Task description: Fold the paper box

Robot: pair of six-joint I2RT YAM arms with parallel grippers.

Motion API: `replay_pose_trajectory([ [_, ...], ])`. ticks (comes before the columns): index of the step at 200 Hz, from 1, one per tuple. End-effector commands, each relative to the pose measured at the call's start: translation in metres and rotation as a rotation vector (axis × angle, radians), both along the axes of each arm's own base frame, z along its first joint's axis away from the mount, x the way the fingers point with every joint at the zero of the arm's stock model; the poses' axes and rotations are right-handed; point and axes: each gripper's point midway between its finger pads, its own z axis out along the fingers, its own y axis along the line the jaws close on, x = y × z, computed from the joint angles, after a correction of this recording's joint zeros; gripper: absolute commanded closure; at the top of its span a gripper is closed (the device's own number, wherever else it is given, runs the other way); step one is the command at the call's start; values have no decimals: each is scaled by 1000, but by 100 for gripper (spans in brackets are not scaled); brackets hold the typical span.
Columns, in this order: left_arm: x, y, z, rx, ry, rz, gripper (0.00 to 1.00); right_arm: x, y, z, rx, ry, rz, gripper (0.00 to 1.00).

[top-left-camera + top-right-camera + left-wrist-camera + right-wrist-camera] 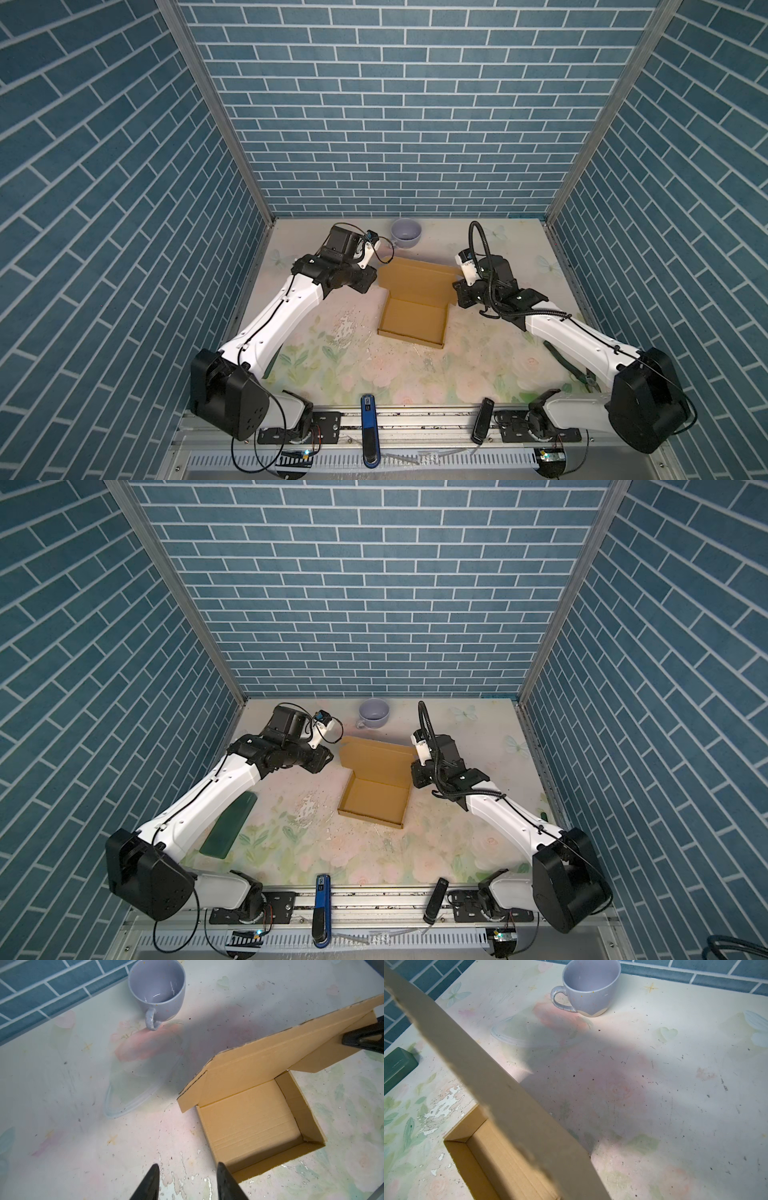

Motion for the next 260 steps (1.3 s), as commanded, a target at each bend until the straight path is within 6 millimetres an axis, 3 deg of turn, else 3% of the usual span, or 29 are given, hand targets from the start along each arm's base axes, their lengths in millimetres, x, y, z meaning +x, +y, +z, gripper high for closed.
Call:
replay_pose_trajectory([
  [1,15,-19,8,-104,-62,-44,54,5,4,21,13,-39,16,100],
  [74,38,-35,-5,-208,-128,-48,54,-1,4,28,14,-53,46,100],
  [136,49,-31,-22,-212,-143,-28,54,-6,4,30,14,-50,62,100],
  [260,52,-45,-39,-264,-82,-67,57,-4,4,35,11,-55,59,100],
])
